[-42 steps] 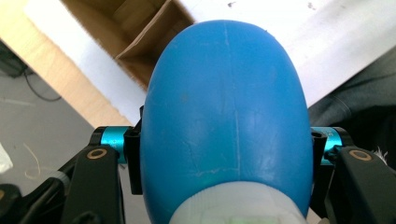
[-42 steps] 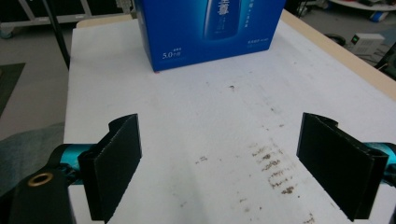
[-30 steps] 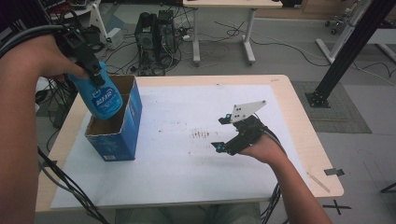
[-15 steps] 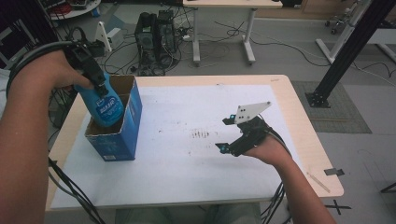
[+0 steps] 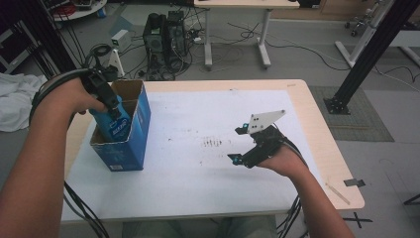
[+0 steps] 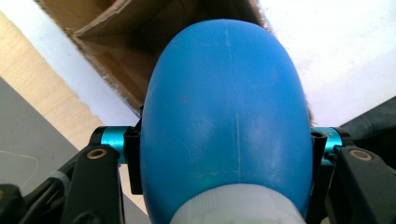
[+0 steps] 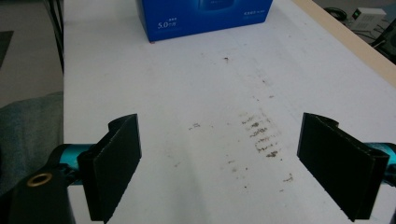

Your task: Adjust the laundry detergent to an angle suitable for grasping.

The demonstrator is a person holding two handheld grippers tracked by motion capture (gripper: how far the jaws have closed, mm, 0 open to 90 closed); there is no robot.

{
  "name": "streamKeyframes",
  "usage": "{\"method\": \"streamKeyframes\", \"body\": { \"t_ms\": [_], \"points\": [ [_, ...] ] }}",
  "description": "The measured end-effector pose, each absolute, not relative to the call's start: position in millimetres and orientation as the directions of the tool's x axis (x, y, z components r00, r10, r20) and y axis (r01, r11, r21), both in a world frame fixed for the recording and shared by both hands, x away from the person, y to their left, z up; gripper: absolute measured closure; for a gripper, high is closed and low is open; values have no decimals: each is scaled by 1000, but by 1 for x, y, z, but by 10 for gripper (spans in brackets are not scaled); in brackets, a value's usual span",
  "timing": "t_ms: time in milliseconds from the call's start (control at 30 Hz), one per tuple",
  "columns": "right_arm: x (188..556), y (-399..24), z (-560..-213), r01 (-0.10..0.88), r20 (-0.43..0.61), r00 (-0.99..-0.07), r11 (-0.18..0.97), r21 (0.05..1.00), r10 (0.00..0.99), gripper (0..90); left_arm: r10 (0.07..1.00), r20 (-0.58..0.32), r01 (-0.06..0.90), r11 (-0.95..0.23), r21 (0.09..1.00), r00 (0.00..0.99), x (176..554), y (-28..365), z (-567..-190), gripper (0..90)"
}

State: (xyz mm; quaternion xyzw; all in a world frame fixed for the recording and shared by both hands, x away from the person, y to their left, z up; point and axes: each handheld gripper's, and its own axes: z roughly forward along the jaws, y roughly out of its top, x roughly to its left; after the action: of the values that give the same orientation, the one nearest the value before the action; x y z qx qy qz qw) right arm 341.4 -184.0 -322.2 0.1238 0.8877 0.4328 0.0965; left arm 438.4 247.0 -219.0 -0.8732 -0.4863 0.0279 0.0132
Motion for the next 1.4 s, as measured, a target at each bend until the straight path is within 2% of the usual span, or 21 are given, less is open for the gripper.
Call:
{"method": "streamKeyframes", "body": {
  "t_ms": [367,933,1400],
  "points": [
    [340,-183,-324,138,-60,-952,597,790,300,128,838,-60,835,-545,-80,542,443,248,-258,390],
    [341,-181,-328,137,-59,-953,599,789,296,128,822,-67,816,-570,-97,566,444,246,-289,390],
    [342,-181,-328,141,-58,-952,600,787,299,128,813,-66,810,-582,-75,578,443,246,-282,356]
  ]
}}
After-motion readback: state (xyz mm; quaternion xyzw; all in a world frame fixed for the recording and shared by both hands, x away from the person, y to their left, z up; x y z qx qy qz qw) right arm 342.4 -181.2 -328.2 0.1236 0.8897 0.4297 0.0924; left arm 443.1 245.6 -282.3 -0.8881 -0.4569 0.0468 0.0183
